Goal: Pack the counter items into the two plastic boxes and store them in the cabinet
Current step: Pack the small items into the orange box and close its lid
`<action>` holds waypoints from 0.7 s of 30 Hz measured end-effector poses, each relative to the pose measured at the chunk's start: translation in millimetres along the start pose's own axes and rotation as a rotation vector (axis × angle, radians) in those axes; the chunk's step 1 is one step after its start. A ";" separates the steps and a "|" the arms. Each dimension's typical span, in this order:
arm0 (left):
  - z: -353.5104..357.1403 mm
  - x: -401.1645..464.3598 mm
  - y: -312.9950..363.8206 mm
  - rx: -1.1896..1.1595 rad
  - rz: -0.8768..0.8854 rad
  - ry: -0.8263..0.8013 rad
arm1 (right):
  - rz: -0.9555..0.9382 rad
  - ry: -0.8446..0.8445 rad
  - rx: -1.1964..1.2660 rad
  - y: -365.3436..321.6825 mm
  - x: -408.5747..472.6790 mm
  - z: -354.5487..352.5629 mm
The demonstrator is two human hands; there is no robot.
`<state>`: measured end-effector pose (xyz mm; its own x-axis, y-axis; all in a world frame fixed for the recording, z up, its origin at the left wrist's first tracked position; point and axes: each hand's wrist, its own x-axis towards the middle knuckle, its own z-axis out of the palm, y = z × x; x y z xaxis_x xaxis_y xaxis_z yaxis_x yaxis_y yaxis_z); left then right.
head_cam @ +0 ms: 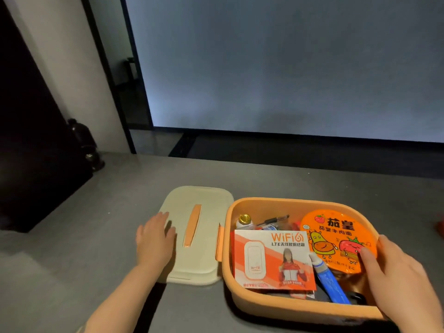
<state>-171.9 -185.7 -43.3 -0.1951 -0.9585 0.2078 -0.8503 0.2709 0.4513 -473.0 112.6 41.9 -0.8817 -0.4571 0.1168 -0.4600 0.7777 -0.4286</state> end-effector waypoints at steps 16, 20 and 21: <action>14.0 61.4 -11.1 0.072 -0.024 -0.221 | -0.033 0.054 0.003 -54.1 -26.1 21.4; 3.4 73.2 -17.3 0.084 -0.021 -0.257 | -0.028 0.079 0.035 -52.5 -27.7 21.7; -4.0 76.9 -19.5 0.081 -0.015 -0.229 | -0.029 0.088 0.050 -52.3 -27.9 21.8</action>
<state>-168.4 -264.2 -32.6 -0.2799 -0.9600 -0.0052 -0.8887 0.2570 0.3797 -422.0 75.3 41.6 -0.8749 -0.4378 0.2071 -0.4816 0.7410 -0.4679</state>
